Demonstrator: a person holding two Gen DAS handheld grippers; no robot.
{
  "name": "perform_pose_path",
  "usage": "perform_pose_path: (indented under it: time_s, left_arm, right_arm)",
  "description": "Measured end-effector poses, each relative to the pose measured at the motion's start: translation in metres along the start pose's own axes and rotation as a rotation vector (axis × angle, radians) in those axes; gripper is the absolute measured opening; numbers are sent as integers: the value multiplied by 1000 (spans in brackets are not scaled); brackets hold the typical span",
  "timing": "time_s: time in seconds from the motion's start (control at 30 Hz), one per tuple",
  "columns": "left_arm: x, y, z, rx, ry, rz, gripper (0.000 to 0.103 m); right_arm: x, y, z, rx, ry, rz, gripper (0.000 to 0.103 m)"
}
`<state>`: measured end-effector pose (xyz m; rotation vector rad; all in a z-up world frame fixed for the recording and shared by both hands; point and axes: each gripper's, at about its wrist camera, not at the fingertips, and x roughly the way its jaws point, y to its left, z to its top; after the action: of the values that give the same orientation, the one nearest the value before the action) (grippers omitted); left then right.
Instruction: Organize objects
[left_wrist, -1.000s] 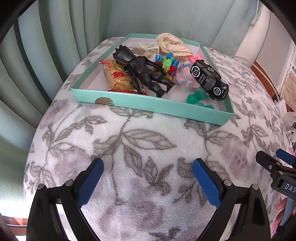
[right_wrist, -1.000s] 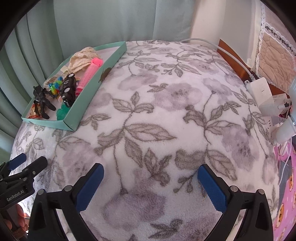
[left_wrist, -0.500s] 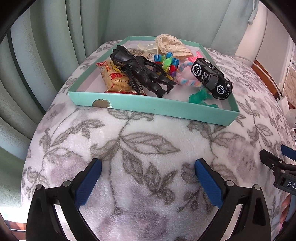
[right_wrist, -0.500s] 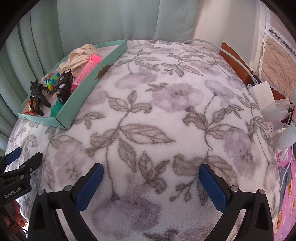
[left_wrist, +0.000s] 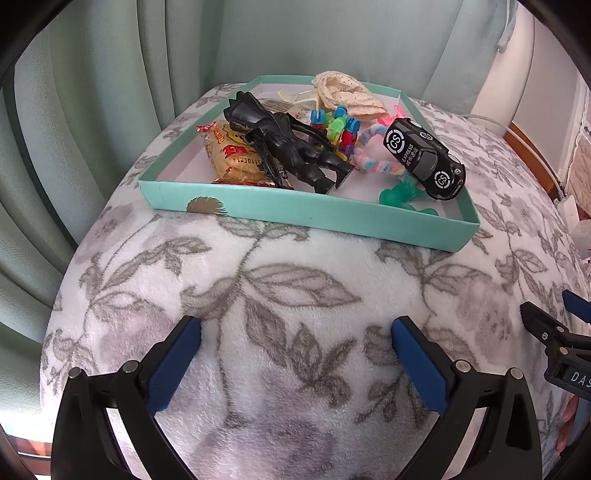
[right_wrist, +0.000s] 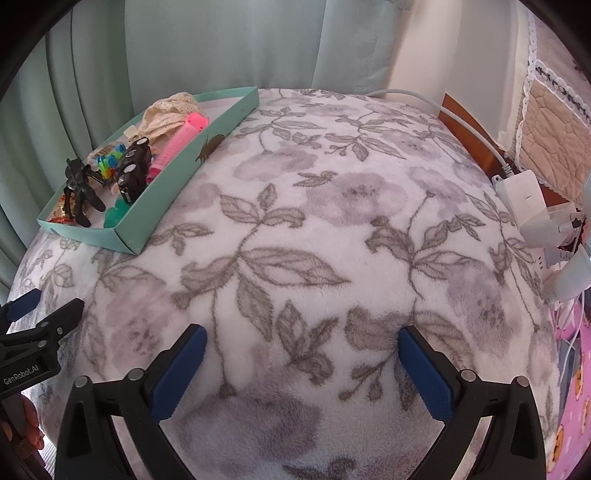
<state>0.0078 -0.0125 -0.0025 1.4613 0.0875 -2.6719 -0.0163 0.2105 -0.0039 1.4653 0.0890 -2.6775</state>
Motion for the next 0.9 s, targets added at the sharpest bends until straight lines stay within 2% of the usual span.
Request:
perform_pose_path:
  time_s: [0.9]
  left_arm:
    - [15, -6, 21, -26, 28, 15, 103]
  right_arm:
    - [1, -1, -1, -38, -19, 19, 103]
